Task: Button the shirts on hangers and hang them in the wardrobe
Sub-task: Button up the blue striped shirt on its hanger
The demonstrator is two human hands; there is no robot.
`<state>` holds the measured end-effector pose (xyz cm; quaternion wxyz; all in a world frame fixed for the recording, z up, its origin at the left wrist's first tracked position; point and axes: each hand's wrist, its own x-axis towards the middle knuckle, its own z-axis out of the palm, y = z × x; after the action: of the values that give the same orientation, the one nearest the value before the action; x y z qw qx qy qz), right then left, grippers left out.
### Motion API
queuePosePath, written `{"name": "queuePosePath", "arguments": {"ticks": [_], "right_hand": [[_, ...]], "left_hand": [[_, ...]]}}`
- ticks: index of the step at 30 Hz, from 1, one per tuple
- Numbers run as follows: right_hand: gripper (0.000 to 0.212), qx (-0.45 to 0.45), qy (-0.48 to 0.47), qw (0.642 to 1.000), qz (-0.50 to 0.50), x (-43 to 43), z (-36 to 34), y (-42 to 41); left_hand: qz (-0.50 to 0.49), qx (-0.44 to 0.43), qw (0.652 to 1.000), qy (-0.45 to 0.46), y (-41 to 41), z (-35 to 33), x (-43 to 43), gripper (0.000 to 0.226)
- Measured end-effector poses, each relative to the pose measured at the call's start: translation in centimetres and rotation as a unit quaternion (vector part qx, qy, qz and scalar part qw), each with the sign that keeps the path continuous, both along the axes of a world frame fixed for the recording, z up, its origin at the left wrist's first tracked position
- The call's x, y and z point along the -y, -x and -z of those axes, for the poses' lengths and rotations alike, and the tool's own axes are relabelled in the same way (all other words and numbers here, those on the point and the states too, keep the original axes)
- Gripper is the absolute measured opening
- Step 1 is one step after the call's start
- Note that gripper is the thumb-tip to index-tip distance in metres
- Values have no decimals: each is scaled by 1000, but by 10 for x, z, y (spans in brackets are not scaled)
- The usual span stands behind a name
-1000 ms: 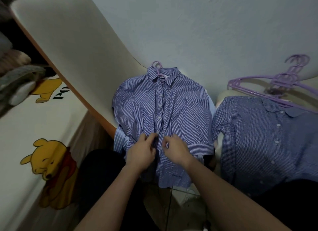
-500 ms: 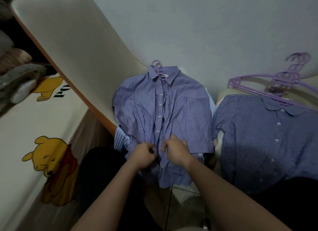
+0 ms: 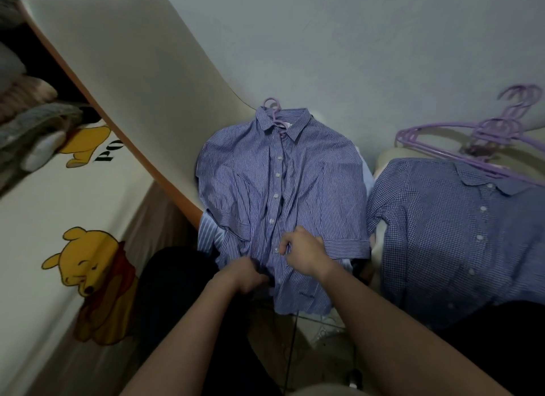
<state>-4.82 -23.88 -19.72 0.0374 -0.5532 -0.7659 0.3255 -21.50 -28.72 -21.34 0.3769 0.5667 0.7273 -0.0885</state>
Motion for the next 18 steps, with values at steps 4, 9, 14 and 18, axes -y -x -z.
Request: {"name": "queuePosePath", "arguments": {"ticks": [4, 9, 14, 18], "right_hand": [[22, -8, 15, 1000, 0, 0, -1, 0], [22, -2, 23, 1000, 1, 1, -5, -1], [6, -13, 3, 1000, 17, 1, -4, 2], [10, -58, 15, 996, 66, -1, -2, 3]], "left_hand": [[14, 38, 995, 96, -5, -4, 11, 33], [-14, -17, 999, -39, -3, 5, 8, 30], [-104, 46, 965, -235, -6, 1, 2, 20], [-92, 9, 958, -273, -9, 7, 2, 31]]}}
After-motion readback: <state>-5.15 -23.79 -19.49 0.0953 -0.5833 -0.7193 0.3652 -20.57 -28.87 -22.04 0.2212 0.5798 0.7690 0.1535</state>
